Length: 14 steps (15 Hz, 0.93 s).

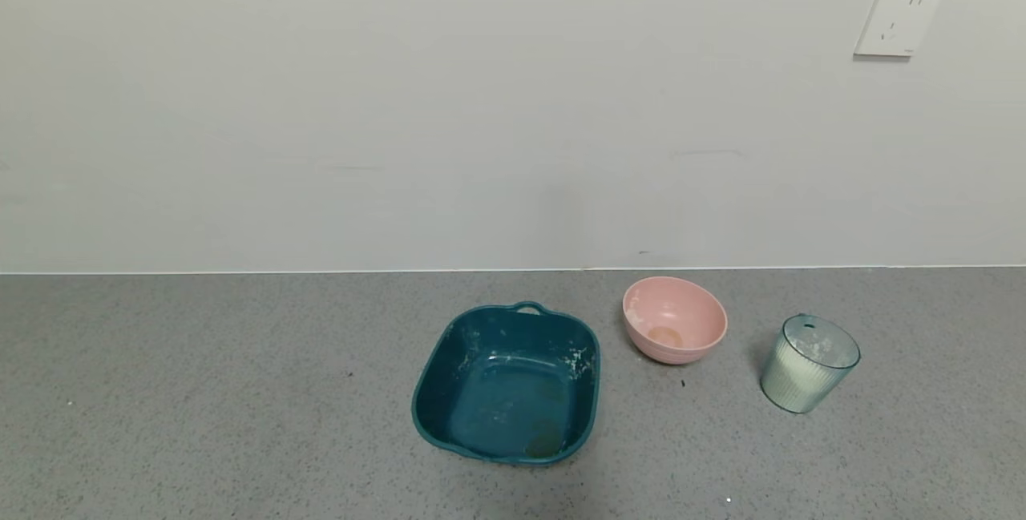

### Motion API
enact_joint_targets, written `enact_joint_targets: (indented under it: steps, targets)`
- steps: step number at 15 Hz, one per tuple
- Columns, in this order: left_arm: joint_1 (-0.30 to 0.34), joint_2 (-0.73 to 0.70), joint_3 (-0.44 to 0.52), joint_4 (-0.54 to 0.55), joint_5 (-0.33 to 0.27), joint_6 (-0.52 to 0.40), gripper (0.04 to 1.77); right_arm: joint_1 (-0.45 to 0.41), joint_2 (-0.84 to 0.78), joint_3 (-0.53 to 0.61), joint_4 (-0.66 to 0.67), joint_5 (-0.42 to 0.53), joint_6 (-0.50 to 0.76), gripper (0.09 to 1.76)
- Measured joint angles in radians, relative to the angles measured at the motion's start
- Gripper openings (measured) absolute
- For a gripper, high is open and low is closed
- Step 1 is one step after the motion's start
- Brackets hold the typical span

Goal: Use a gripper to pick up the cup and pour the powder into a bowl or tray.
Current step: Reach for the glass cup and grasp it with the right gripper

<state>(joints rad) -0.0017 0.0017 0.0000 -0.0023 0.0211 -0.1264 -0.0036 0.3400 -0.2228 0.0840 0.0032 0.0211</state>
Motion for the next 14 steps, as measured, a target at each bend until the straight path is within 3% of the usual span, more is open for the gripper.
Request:
enact_joint_targets:
  steps: [6, 10, 14]
  targets:
    - [0.000, 0.000, 0.000, 0.000, 0.000, 0.000, 1.72, 0.001, 0.342, -0.052, -0.055, 0.004, 0.056, 1.71]
    - [0.000, 0.000, 0.000, 0.000, 0.000, 0.000, 1.72, 0.007, 0.526, -0.049, -0.174, 0.006, 0.060, 1.71]
    - [0.000, 0.000, 0.000, 0.000, 0.000, 0.000, 1.72, 0.009, 0.697, -0.016, -0.382, 0.006, 0.058, 1.71]
